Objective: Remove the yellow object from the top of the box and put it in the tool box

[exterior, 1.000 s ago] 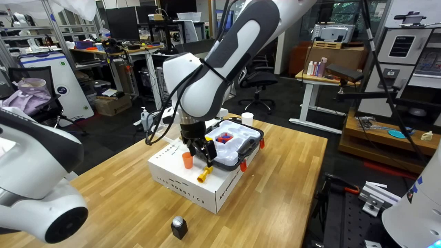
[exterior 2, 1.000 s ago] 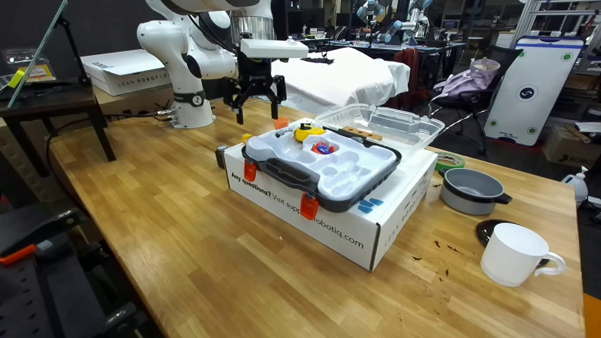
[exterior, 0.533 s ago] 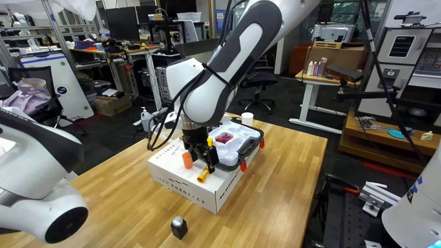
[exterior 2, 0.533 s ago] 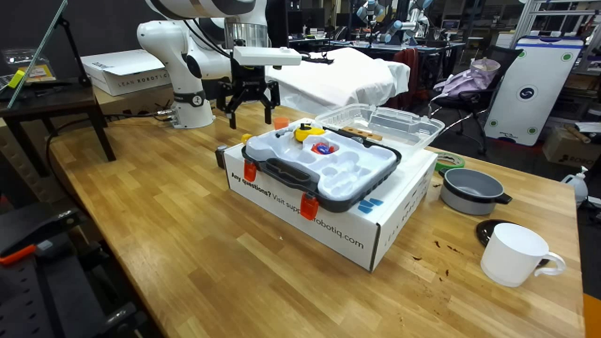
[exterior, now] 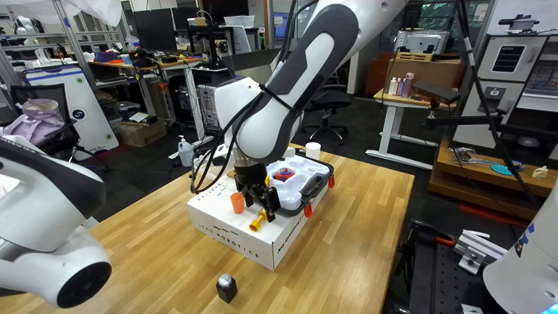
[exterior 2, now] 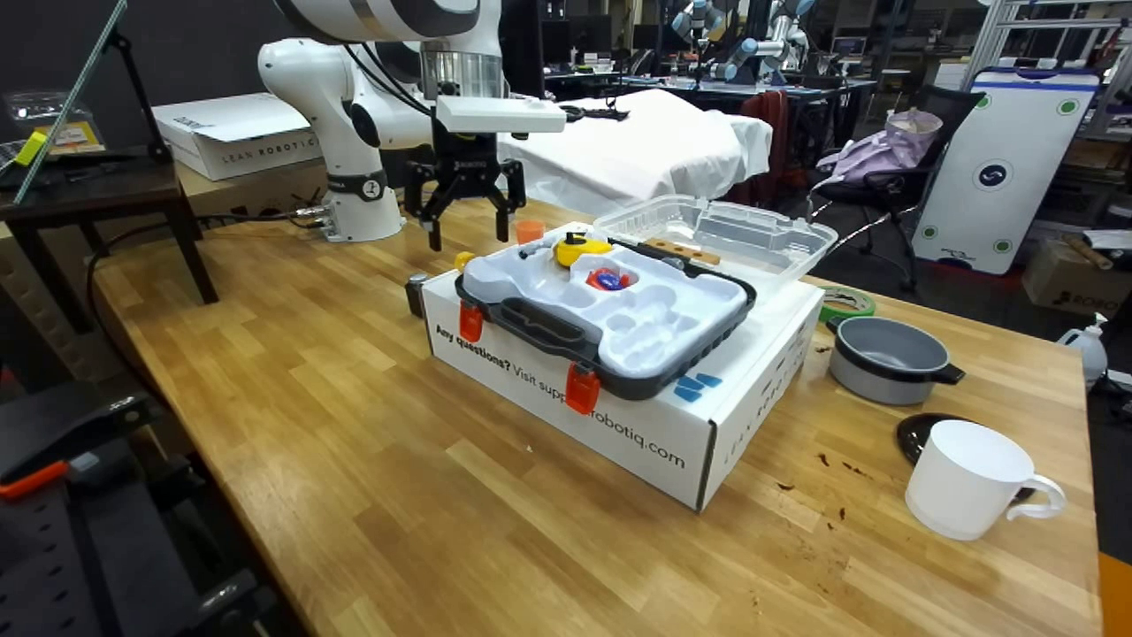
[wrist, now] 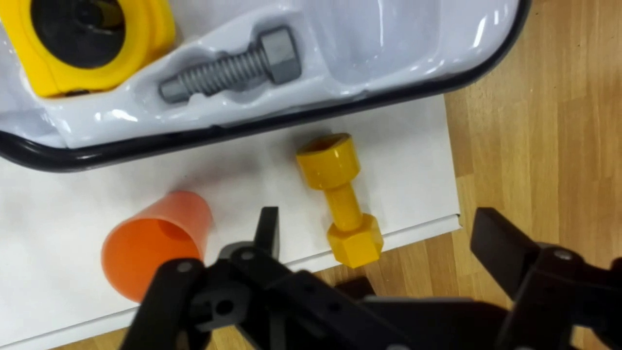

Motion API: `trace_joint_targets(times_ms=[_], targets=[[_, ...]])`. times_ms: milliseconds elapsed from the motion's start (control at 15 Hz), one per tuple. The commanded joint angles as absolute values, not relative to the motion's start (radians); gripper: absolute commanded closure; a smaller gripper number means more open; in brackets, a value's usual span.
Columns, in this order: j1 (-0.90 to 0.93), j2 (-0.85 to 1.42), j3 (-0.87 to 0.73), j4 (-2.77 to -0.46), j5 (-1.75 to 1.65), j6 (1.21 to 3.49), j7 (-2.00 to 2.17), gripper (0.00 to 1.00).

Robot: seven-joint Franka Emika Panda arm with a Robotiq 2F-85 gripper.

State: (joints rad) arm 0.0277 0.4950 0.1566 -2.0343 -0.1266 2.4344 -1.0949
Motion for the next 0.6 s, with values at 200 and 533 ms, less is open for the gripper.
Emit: trace_joint_targets(times_ms=[200, 533], targets=[[0.008, 0.512, 0.18, -2.041, -0.109, 2.451, -1.116, 0.0], [0.006, 0.54, 0.182, -2.022, -0.11, 2.448, -1.112, 0.0]])
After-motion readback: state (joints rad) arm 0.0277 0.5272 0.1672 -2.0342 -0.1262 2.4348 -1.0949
